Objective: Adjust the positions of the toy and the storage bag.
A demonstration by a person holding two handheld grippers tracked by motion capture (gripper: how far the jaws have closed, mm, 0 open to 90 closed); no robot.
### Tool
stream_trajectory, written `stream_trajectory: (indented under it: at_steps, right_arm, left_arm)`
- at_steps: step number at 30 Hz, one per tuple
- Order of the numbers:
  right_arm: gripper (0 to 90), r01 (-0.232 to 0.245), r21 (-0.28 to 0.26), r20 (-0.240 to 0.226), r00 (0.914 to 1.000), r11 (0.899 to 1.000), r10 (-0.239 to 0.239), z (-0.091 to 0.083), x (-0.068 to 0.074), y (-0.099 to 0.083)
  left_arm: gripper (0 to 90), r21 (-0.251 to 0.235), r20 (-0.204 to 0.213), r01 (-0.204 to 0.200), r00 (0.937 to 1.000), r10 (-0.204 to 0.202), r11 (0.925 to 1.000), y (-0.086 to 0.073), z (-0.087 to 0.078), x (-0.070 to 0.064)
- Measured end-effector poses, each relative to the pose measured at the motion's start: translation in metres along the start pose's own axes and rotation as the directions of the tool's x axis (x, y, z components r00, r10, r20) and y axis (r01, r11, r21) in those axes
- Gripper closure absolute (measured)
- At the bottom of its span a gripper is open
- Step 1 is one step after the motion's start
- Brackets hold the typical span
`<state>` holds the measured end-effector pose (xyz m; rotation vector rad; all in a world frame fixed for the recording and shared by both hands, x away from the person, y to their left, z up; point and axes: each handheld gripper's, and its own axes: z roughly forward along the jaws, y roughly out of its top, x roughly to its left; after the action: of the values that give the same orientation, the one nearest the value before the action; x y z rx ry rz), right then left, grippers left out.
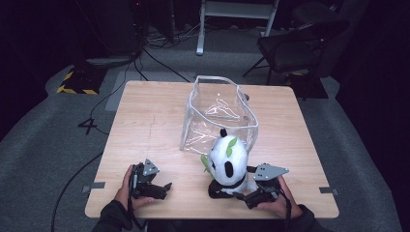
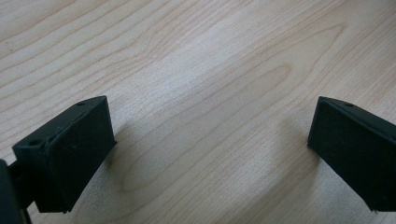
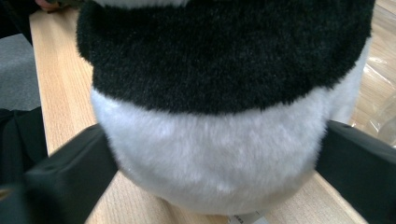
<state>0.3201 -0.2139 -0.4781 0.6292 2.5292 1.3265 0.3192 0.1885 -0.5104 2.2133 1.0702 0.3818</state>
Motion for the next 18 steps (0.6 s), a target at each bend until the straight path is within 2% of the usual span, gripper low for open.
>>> stream_trajectory:
  at_steps: [4,6,7,8,14,18]
  right_arm:
    - [26.4,0.023,-0.009,-0.017,0.9996,1.0,-0.023,-0.005,-0.004,-0.002]
    - [32.3,0.033,-0.01,-0.018,0.9993,0.999,-0.033,-0.008,-0.005,-0.003]
    - [32.3,0.033,-0.01,-0.018,0.9993,0.999,-0.033,-0.008,-0.005,-0.003]
    - [36.7,0.04,-0.011,-0.015,0.9991,0.999,-0.04,-0.01,-0.005,-0.004]
    - [43.1,0.042,-0.011,-0.012,0.999,0.999,-0.043,-0.017,-0.007,-0.01]
    - [43.9,0.039,-0.006,0.016,0.9991,0.999,-0.039,-0.037,-0.011,-0.024]
  left_arm:
    - [0.5,0.0,0.0,0.0,1.0,0.0,1.0,0.0,0.0,0.0]
    - [0.5,-0.001,-0.002,0.0,1.0,0.0,1.0,0.0,0.0,0.0]
    - [0.5,-0.001,-0.002,0.0,1.0,0.0,1.0,0.0,0.0,0.0]
    - [0.5,-0.001,-0.002,0.001,1.0,-0.001,1.0,0.0,0.0,0.0]
    - [0.5,-0.001,-0.002,0.0,1.0,-0.001,1.0,0.0,0.0,0.0]
    - [0.5,-0.002,-0.002,0.001,1.0,-0.001,1.0,0.0,0.0,0.0]
